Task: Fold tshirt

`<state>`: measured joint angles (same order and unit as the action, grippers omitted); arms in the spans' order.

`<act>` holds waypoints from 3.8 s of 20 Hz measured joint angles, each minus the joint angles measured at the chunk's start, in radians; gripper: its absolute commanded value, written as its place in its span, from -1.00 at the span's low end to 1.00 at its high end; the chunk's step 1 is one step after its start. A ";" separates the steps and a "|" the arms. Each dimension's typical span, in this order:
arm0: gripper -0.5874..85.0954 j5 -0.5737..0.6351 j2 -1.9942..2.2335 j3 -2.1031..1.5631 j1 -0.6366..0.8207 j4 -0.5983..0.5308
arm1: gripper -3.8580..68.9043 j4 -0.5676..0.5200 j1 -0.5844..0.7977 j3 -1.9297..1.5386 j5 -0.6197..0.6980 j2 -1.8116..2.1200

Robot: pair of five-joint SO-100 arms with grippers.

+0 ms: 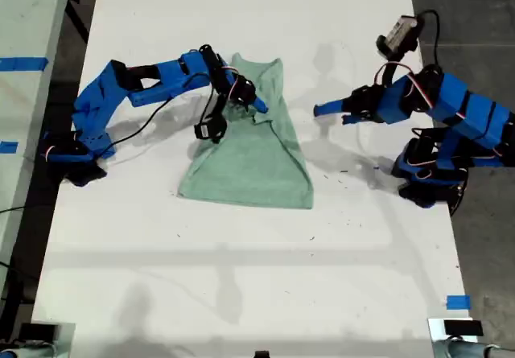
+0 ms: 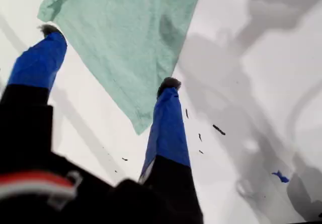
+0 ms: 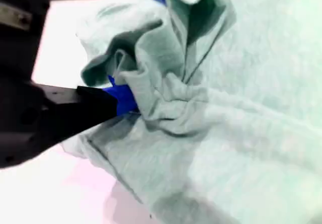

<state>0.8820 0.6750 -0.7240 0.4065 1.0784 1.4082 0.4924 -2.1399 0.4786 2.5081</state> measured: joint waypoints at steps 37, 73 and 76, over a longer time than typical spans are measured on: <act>-0.37 -0.472 1.039 -1.057 -0.354 0.279 | -0.79 -0.414 -0.330 0.064 -0.035 -0.900; -0.38 -0.486 1.063 -1.071 -0.364 0.256 | 0.07 -0.103 -0.360 0.948 -0.219 -1.451; -0.39 -0.488 1.063 -1.071 -0.373 0.258 | 0.01 0.006 -0.374 0.948 -0.196 -1.279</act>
<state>0.3942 1.7380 -1.7948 0.0337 1.3361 1.4143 0.1181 -1.1919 0.2823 1.2287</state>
